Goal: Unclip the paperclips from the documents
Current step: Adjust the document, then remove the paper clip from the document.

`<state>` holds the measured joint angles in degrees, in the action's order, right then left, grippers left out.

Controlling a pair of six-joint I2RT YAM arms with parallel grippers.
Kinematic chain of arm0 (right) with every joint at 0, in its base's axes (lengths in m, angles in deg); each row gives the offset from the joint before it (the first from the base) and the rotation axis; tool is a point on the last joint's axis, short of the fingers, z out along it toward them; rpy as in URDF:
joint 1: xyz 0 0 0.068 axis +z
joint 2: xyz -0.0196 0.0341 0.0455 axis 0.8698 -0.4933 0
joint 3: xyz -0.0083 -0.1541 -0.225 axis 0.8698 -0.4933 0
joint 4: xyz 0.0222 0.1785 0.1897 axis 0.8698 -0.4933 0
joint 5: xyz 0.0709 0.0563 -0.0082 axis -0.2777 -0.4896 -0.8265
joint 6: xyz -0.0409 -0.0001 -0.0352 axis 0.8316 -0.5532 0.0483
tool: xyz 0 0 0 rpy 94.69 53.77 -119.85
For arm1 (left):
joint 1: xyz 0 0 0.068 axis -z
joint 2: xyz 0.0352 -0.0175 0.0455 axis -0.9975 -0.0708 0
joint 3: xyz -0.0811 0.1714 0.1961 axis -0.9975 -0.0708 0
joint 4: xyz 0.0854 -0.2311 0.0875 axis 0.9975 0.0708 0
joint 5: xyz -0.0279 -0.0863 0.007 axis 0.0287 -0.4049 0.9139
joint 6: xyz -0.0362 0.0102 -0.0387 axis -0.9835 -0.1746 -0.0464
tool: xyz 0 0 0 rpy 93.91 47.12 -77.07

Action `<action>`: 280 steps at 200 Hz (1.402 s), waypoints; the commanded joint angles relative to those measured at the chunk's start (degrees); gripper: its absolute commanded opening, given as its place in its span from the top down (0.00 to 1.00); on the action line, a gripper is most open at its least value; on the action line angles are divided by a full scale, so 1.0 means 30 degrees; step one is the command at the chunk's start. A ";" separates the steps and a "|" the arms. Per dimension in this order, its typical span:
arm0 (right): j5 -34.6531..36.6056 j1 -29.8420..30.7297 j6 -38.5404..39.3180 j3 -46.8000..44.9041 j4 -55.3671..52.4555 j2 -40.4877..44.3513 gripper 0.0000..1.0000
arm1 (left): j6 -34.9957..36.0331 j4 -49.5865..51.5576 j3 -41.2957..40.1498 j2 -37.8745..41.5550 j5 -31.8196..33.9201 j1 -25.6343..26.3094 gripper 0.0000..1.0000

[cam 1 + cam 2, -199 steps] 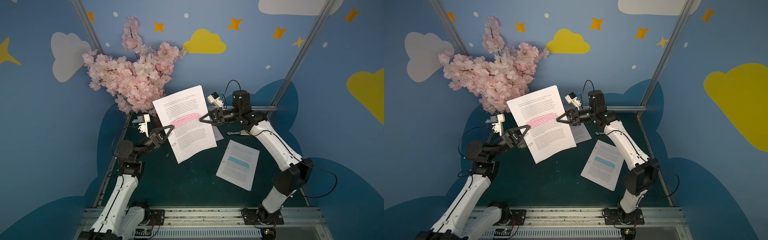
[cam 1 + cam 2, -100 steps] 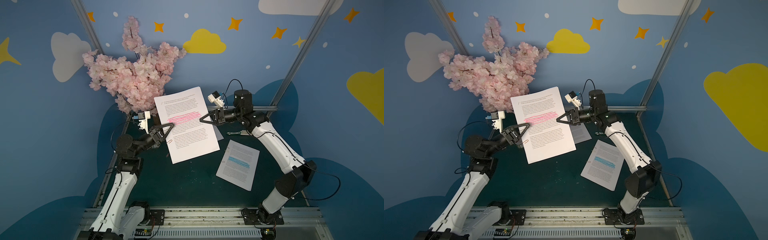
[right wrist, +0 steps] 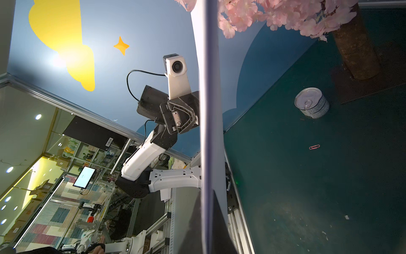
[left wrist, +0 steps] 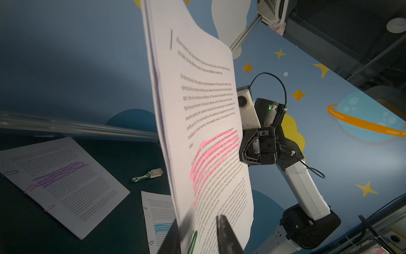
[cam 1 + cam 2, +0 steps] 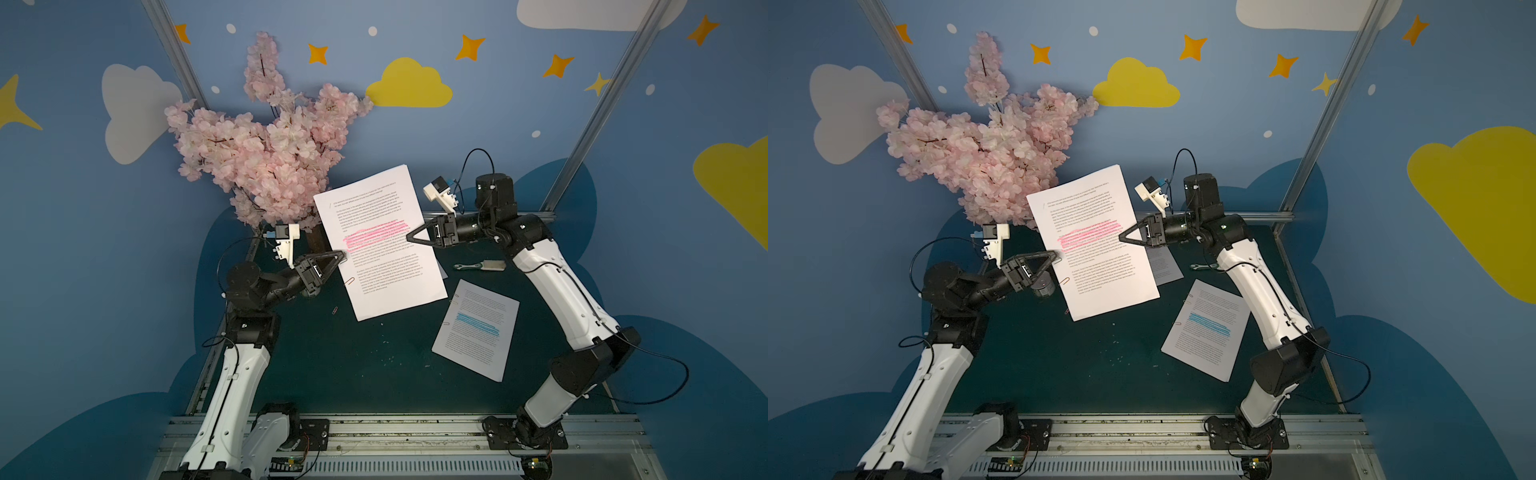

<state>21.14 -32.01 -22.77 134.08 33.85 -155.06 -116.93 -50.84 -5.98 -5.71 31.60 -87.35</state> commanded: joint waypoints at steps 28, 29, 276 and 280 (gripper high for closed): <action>0.0557 -0.0099 0.1108 0.0530 -0.0796 0.0595 1.00 | 0.0041 0.0020 0.0591 -0.0208 -0.0872 -0.0064 0.76; 0.0550 -0.0099 0.1105 0.0548 -0.0779 0.0606 1.00 | 0.0040 0.0034 0.0571 -0.0208 -0.0879 -0.0061 0.76; 0.0515 -0.0021 0.2130 0.1095 -0.1633 0.0718 1.00 | 0.0303 0.0313 0.0157 -0.0447 -0.1498 -0.0057 0.85; 0.0513 -0.0014 0.2130 0.1087 -0.1640 0.0733 1.00 | 0.0270 0.0286 0.0142 -0.0474 -0.1523 -0.0048 0.86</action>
<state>23.34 -32.23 -18.07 135.74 30.37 -154.45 -116.80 -49.38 -5.78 -7.04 27.58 -87.35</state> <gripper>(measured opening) 0.044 0.142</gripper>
